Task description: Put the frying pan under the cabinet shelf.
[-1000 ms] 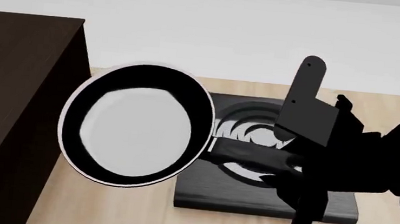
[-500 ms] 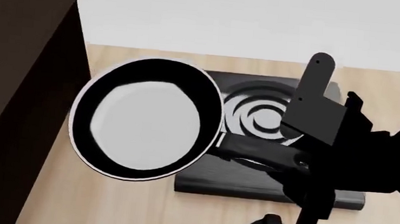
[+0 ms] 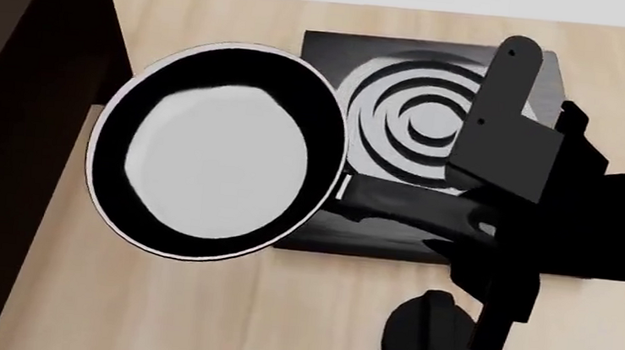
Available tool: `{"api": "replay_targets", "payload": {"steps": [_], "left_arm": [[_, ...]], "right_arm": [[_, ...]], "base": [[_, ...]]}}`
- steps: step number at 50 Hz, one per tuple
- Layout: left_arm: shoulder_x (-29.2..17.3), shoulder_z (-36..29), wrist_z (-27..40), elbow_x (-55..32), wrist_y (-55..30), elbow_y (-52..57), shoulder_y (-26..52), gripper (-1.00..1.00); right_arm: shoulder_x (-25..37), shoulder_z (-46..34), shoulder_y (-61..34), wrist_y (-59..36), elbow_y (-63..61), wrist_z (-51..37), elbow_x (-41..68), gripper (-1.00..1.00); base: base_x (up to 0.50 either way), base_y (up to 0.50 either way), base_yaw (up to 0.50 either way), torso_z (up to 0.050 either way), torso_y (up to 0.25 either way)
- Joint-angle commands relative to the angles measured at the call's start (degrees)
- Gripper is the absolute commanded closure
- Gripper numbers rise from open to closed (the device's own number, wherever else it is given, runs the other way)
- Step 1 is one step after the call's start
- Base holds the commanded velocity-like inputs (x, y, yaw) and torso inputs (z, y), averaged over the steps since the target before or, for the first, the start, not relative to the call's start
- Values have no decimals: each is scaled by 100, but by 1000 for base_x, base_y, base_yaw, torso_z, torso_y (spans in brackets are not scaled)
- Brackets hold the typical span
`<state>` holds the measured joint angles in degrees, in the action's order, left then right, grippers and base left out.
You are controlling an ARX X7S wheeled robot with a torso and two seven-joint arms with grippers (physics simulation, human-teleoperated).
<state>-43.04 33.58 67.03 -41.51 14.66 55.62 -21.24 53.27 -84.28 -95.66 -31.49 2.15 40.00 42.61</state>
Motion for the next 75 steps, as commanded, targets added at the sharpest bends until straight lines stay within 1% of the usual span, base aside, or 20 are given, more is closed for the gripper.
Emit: {"api": "replay_targets", "payload": {"steps": [1, 25, 32, 39, 50, 61, 64, 75], "left_arm": [[2, -11, -5, 17, -20, 12, 1, -100], [10, 3, -1, -33, -1, 16, 7, -100], [92, -16, -75, -121, 140, -35, 29, -100], [119, -53, -126, -115, 168, -74, 36, -100], [157, -19, -161, -156, 217, -54, 12, -100], [164, -22, -190, -189, 248, -53, 32, -100], [179, -21, -189, -191, 254, -57, 34, -100], [193, -24, -218, -214, 279, -46, 34, -100]], "right_arm": [[306, 427, -753, -359, -783, -156, 178, 100], [471, 481, -1328, -1003, -1401, -64, 129, 100], [525, 588, -1780, -1460, -1795, 4, 200, 100], [530, 621, -1890, -1636, -1949, 3, 247, 100], [379, 367, -1775, -1858, -2086, 40, 119, 100], [260, 206, -1556, -1886, -2014, 13, 46, 100], [177, 83, -1515, -1931, -2027, 60, -44, 100], [-194, 10, -1594, -2120, -2094, 109, -73, 100]], "base": [[0, 0, 0, 0, -189], [0, 0, 0, 0, -182], [0, 0, 0, 0, -5], [0, 0, 0, 0, 0], [0, 0, 0, 0, 0], [0, 0, 0, 0, 1], [0, 0, 0, 0, 3], [0, 0, 0, 0, 1]]}}
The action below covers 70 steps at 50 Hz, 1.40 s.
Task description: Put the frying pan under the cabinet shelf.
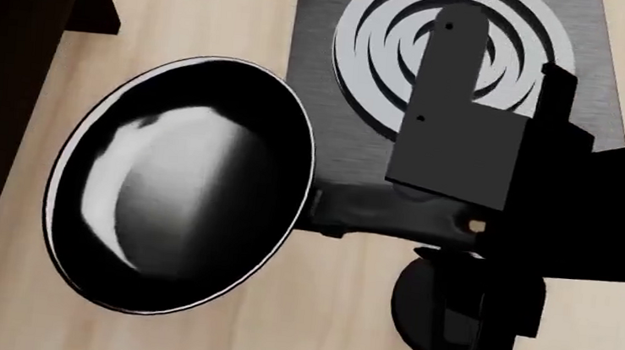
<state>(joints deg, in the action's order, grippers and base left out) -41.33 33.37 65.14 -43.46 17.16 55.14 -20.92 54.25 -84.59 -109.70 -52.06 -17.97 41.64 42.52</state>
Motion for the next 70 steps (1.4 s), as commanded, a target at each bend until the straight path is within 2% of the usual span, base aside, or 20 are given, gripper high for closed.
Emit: {"api": "replay_targets", "payload": {"steps": [1, 16, 31, 33, 37, 70], "left_arm": [[11, 6, -18, -30, 20, 5, 5, -100], [3, -38, -72, -67, 38, -17, 30, -100], [37, -79, -180, -124, 122, -33, 31, -100], [156, -172, -303, -38, 217, -84, 12, -100], [41, -116, -220, -144, 145, -35, 40, -100], [58, -177, -344, -237, 217, -41, 64, -100]], "right_arm": [[-301, 40, -192, -67, -80, -53, -65, 100], [-772, -115, 2, -17, 141, -46, -196, 100], [-1407, -161, 299, 410, 1052, 31, -440, 100], [-1477, -157, 338, 452, 1129, 33, -449, 100], [-1596, -134, 371, 512, 1234, 47, -451, 100], [-2575, -243, 819, 902, 2009, 175, -590, 100]], "base": [[0, 0, 0, 0, 0], [0, 0, 0, 0, 1], [0, 0, 0, 1, 1], [0, 0, 0, 0, 5], [0, 0, 0, 0, 0], [0, 0, 0, 1, 1]]}}
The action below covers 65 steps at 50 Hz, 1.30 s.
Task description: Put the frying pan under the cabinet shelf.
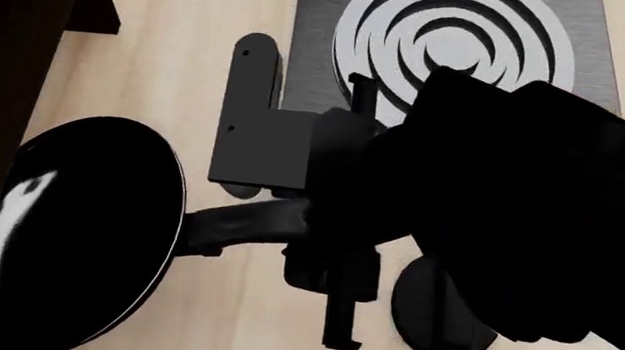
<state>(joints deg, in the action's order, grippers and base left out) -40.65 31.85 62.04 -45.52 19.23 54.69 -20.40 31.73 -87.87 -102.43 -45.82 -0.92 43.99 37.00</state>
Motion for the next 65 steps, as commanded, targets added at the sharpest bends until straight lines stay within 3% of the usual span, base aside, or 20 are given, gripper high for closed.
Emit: {"api": "replay_targets", "payload": {"steps": [1, 27, 65], "left_arm": [[-13, -21, -29, -35, 4, 2, 12, -100], [-26, -34, -131, -129, 45, 15, -16, -100], [-92, -142, -213, -170, 22, 27, 49, -100]], "right_arm": [[-347, 49, 115, 291, 342, -47, -67, 100], [-990, 345, 887, 1575, 1981, -266, -377, 100], [-2735, 659, 1823, 3907, 5104, -2, -775, 100]], "base": [[0, 0, 0, 0, 0], [0, 0, 0, 0, 1], [0, 0, 0, 1, 1]]}}
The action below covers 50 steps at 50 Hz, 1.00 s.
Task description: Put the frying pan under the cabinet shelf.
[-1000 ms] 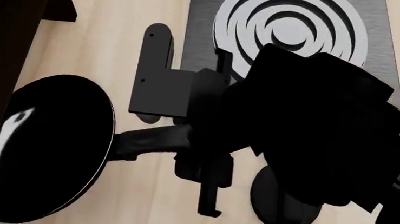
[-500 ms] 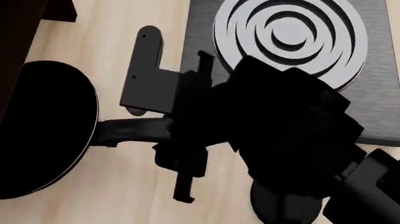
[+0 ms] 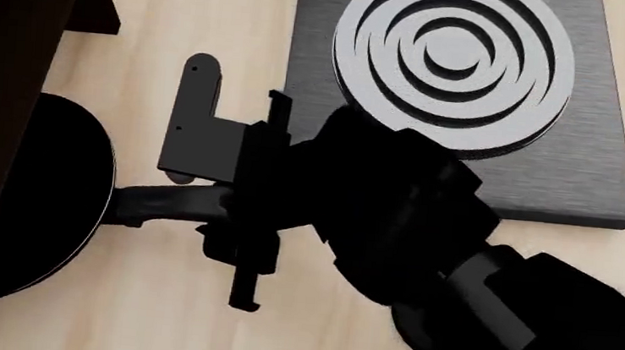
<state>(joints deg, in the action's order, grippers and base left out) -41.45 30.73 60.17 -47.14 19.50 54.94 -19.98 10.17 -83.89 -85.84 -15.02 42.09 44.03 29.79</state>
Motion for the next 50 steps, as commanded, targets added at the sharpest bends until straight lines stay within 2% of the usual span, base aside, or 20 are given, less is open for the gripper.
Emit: {"api": "replay_targets", "payload": {"steps": [1, 4, 6, 8, 20, 50], "left_arm": [[-11, -37, -31, -5, -3, -1, 10, -100], [0, -32, -39, -21, 12, -5, 4, -100], [214, -194, -242, 156, 144, -82, -48, -100], [236, -215, -276, 171, 161, -89, -60, -100], [220, -223, -320, 122, 170, -59, -93, -100], [178, -304, -461, -3, 243, -54, -61, -100]], "right_arm": [[-627, 288, 172, 887, 886, -6, -47, 100], [-802, 286, 189, 1067, 1173, 32, -99, 100], [-937, 322, 200, 1194, 1344, 65, -85, 100], [-1010, 301, 224, 1358, 1449, -8, -76, 100], [-1016, -365, 242, 1612, 1129, -469, 517, 100], [-1017, -433, 438, 1841, 599, -614, 613, 100]], "base": [[0, 0, 0, 0, 0], [0, 0, 0, 0, 3], [0, 0, 0, 0, 0], [0, 0, 0, 0, 0], [0, 0, 0, 1, 1], [0, 0, 0, 0, 1]]}}
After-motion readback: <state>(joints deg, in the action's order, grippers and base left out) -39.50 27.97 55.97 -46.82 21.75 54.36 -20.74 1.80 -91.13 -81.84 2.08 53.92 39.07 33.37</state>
